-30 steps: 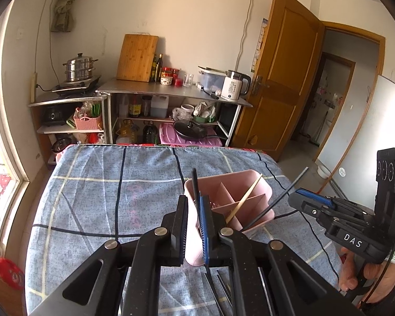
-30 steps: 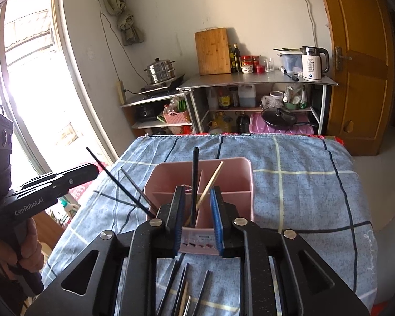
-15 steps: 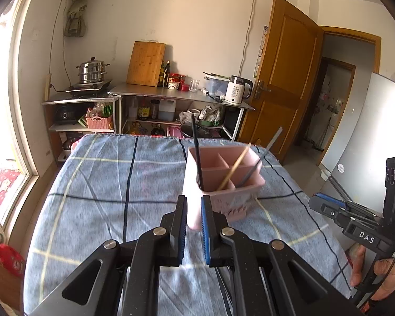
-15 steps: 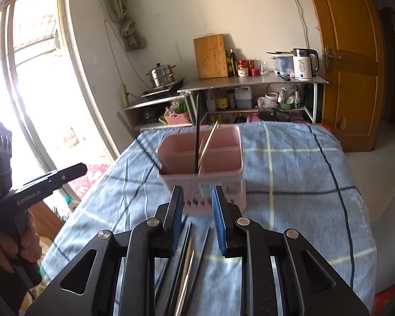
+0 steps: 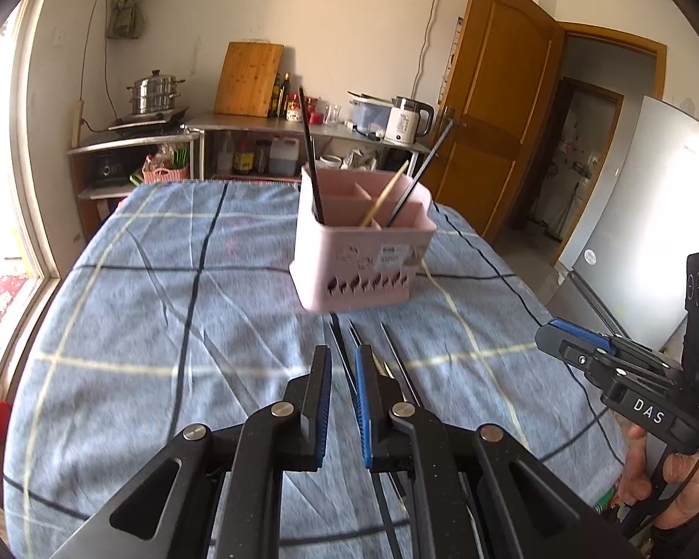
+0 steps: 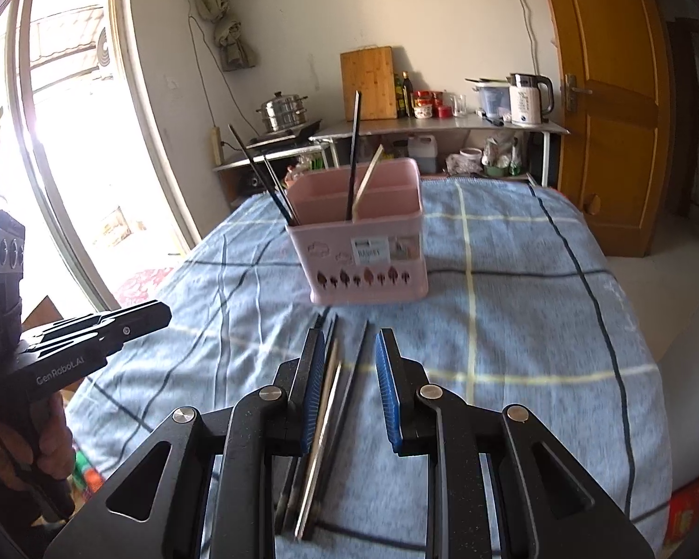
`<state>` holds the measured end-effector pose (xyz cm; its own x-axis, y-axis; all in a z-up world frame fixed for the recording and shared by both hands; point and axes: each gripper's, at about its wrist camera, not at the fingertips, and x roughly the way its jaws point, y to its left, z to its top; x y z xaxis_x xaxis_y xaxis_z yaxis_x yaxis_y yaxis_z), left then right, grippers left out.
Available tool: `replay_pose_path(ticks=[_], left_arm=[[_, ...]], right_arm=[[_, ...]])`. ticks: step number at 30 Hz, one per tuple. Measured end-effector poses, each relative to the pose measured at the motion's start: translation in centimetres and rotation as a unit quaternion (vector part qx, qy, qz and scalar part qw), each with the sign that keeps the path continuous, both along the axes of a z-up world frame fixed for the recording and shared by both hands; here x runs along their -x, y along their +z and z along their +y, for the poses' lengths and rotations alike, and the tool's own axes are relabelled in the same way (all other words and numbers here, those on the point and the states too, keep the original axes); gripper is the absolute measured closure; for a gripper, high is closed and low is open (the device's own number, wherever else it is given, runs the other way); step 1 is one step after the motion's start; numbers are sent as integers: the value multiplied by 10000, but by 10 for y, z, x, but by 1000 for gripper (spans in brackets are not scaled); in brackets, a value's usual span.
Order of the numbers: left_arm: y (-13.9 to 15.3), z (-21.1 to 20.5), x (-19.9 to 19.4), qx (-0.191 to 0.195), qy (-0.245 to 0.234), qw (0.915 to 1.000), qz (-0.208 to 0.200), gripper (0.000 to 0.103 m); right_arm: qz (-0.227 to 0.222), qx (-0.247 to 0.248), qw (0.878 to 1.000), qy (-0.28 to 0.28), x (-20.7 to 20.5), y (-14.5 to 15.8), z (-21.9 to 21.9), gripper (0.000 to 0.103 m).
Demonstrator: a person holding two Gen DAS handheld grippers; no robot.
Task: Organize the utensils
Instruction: 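Move both open grippers down to the remaining chopsticks on the bed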
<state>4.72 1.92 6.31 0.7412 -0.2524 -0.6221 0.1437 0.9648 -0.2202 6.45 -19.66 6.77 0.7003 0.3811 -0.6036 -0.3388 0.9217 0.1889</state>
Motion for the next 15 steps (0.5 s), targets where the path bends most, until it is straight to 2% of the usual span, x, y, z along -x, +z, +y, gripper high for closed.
replay_pose_path(ticks=[6,15], left_arm=[[-14,-6,9,27,-82,9998,158,94],[-28,-7,-2,86,-75,9994,319,94]], right_arm=[[221,37,9997,-44,7,-17,-4,79],[369,94,9993,-39,2,-28,-1,79]])
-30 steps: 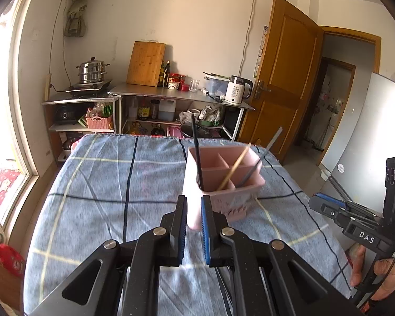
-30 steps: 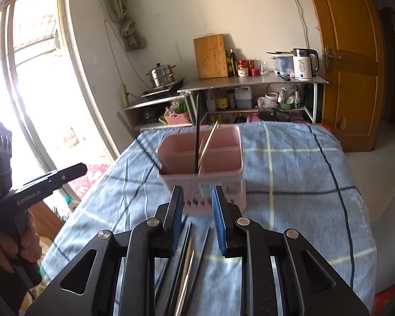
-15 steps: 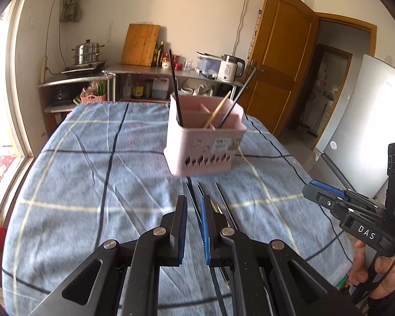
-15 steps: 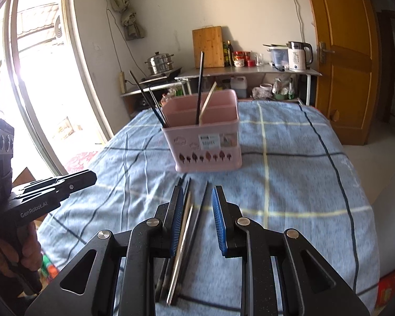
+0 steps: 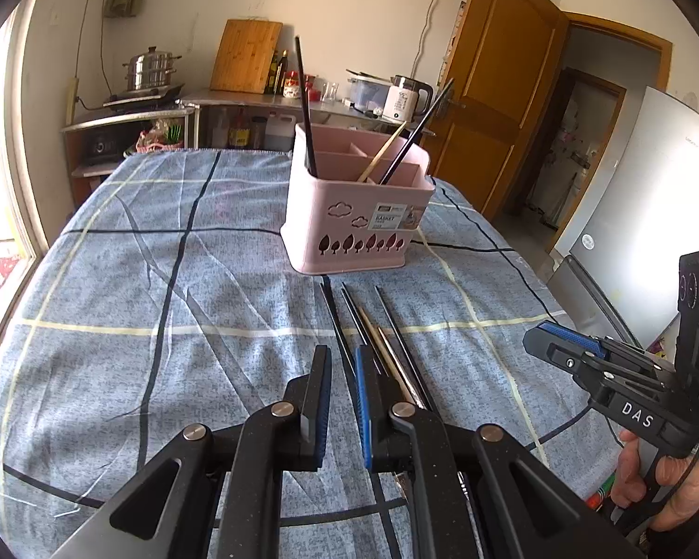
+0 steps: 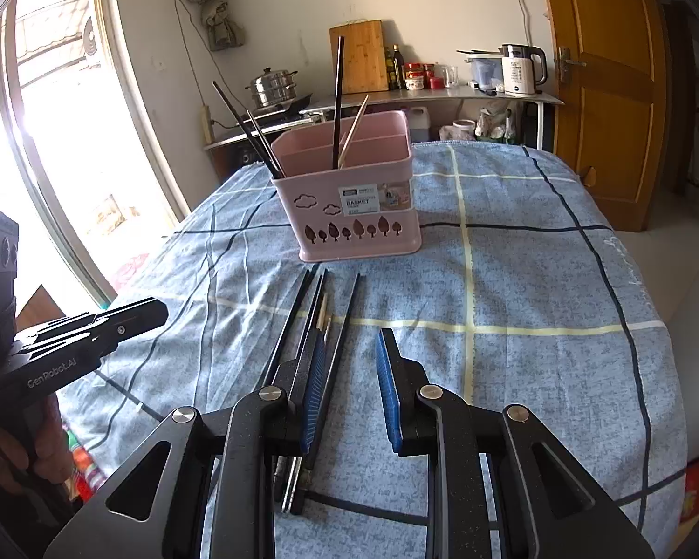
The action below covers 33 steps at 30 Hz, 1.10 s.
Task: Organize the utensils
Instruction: 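Move both open grippers down to the remaining chopsticks on the bed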
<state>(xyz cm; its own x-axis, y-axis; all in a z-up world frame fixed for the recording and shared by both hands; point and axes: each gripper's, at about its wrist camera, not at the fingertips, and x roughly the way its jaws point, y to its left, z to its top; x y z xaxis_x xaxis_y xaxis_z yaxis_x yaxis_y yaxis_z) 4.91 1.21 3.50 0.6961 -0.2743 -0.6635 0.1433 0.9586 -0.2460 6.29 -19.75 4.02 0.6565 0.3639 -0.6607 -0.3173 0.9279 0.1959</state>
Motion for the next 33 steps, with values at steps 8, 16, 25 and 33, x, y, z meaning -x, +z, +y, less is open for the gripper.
replay_pose_path(ticks=[8,16,25,33], left_arm=[[-24,-3,-29,76,-5,9994,324,94],[-49,-14,-75,99,-89,9975,691,93],[-67,-20,-111,191,-105,9955,925,93],[-80,-21,-122,162,-102,9940,1074,93]], right_arm=[[168,84,9998,80,-15,-15,10,79],[363,184,9991,137,-44,-31,23,80],[684,335,9969,195,-80,-53,39,80],[975,405,9941,245,-104,-73,50,86]])
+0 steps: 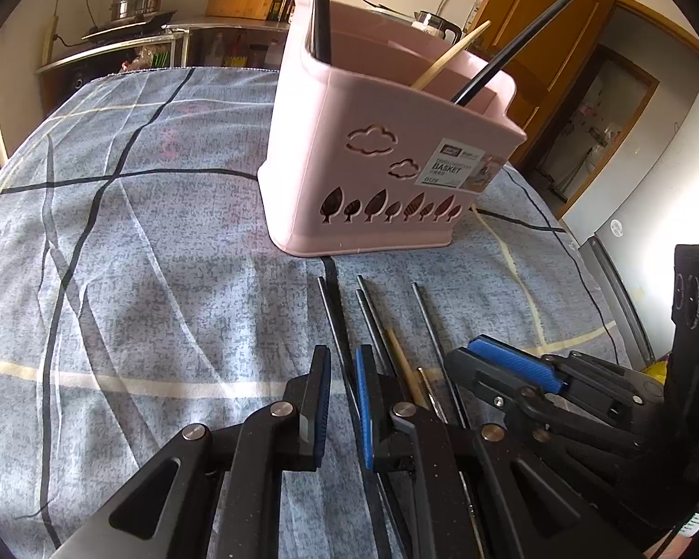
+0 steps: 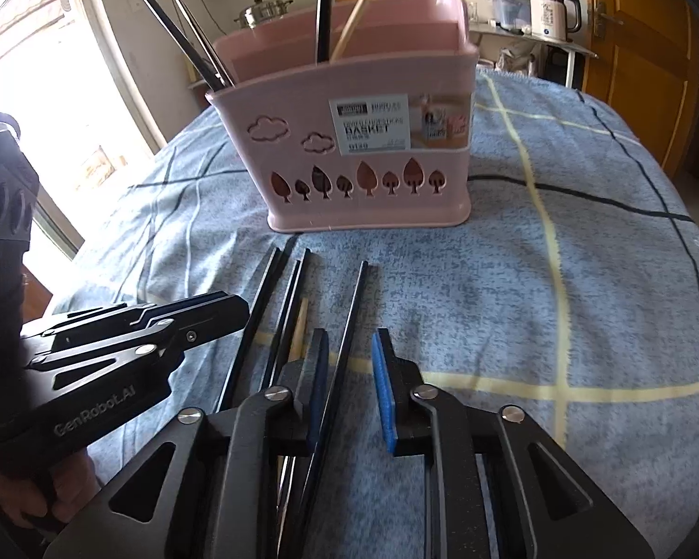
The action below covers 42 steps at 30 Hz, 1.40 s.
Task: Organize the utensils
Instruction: 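Move both open grippers down to the remaining chopsticks on the bed, then close left gripper on a black chopstick while right gripper grasps another black chopstick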
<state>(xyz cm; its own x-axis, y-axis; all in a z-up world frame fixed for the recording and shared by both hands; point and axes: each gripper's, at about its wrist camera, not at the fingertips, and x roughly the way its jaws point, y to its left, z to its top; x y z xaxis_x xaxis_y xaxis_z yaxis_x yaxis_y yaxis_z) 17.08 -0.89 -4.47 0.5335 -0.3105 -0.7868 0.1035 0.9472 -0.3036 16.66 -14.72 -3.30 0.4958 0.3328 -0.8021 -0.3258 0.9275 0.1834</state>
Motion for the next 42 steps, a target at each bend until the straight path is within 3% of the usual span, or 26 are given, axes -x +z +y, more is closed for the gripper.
replay_pose_path(ticks=[9,14,16,25,42], left_arm=[[-6,-6,-6,-159,-60,9999,-12,90],[-5,-10,-6,-311,-146,9994,-27,92],[-5,-7,-5,-296,-142,9995,7,96],[-5,16,1,-183,-82,9995,233,96],[-3,4,-13,-481,-54,9983,336,95]], right_arm=[[55,73,9999,43,-6,-7,3,96],[118,1,9999,-14,-7,-8,-5,96],[145,-19,9999,-55,-6,-8,-9,97],[396,-104,9989,-226,-10,-7,-26,96],[552,374,9977,-95,-30,-5,-7,96]])
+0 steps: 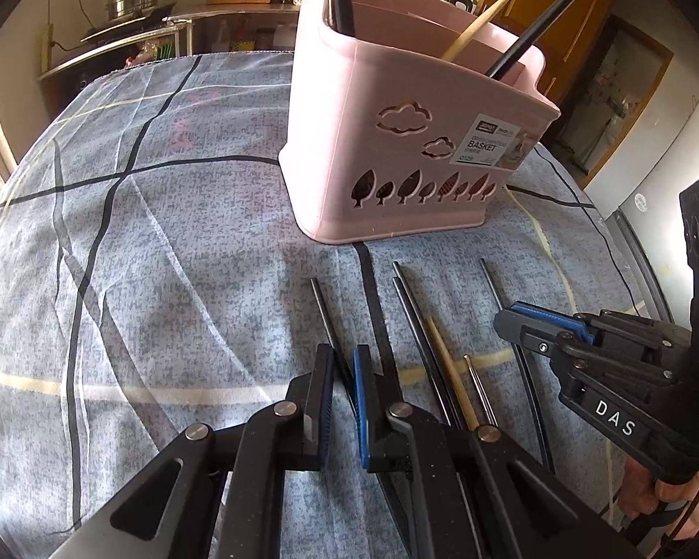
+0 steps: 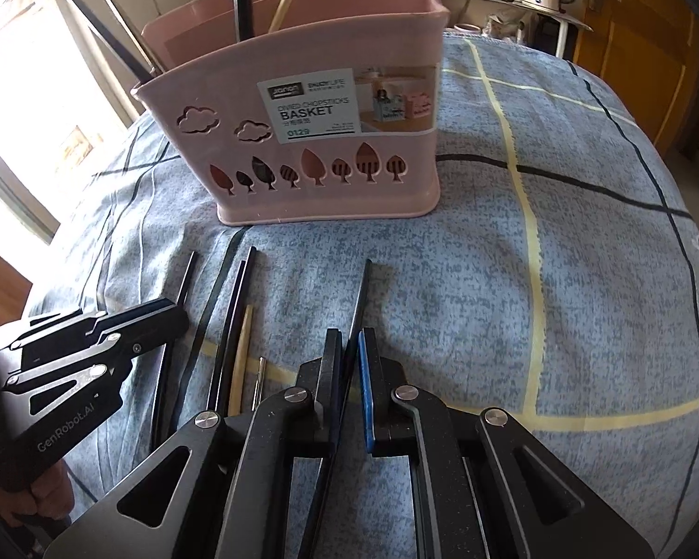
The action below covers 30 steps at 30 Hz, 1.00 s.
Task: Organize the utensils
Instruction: 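Close left gripper on a black chopstick while right gripper grasps another black chopstick, then carry both black chopsticks over the pink basket and lower them in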
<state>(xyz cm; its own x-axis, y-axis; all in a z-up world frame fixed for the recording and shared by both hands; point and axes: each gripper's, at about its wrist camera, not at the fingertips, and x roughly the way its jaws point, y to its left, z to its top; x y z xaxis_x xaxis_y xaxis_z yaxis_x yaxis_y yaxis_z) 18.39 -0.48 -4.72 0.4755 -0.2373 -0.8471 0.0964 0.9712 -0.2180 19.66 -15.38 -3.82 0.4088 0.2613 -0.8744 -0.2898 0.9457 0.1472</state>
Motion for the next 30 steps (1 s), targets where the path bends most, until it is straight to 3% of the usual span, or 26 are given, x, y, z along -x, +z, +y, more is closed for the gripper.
replay_pose_path(ticks=[6,12,30], left_arm=[[2,6,-1,196,56,9998,42,97],[30,4,7,260,-55,9993,-254,98],[159,13,21,235,-250,9854,-1670,99]], right_arm=[[20,-337,9994,-55,0,2,-9,97],[-228,-549,9982,-44,9,23,-17,97],[-1582,-894,9833,110,25,136,-23,98]])
